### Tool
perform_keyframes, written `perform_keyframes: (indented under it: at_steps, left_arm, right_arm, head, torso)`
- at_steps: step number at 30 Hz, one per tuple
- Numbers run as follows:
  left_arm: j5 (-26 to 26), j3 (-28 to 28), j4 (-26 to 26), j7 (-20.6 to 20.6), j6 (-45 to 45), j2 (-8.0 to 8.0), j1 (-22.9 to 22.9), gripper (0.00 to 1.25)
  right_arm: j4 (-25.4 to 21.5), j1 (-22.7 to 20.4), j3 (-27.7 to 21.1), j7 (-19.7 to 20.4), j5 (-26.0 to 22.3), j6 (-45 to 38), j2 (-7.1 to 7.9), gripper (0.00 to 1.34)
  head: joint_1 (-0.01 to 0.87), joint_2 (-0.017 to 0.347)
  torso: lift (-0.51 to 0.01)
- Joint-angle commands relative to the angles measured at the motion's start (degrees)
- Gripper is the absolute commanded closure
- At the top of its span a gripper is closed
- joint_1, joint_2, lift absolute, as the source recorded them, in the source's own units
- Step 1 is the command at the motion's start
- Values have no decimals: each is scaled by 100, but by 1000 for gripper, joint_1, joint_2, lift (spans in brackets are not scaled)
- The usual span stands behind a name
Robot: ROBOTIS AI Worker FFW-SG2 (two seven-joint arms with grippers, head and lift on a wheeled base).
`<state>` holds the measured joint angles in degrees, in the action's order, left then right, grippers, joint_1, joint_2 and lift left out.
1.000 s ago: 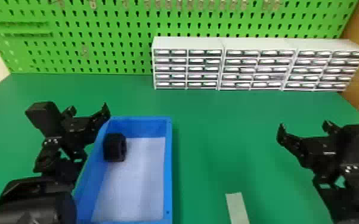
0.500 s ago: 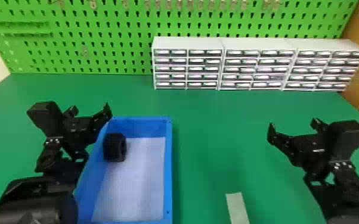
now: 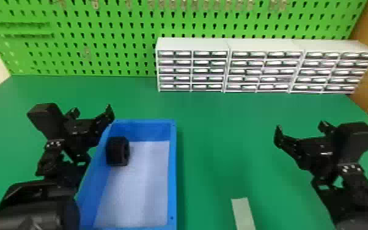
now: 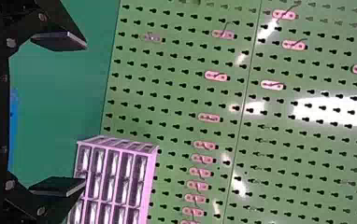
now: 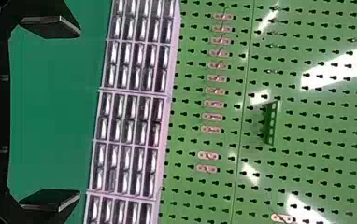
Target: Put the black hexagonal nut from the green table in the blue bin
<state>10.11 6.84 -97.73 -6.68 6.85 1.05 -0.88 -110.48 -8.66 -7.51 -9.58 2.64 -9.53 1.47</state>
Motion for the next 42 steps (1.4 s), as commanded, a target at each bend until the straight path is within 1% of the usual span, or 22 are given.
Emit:
perform_keyframes:
  at_steps: [1, 42]
  left_arm:
    - [0, 11, 0, 0, -8, 0, 9, 240]
    - [9, -7, 0, 0, -25, 0, 18, 240]
  right_arm:
    - [0, 5, -22, 0, -9, -14, 2, 93]
    - [0, 31, -13, 0, -44, -32, 64, 93]
  head:
    - [686, 51]
    - [686, 51]
  torso:
    - [-97]
    - [-97]
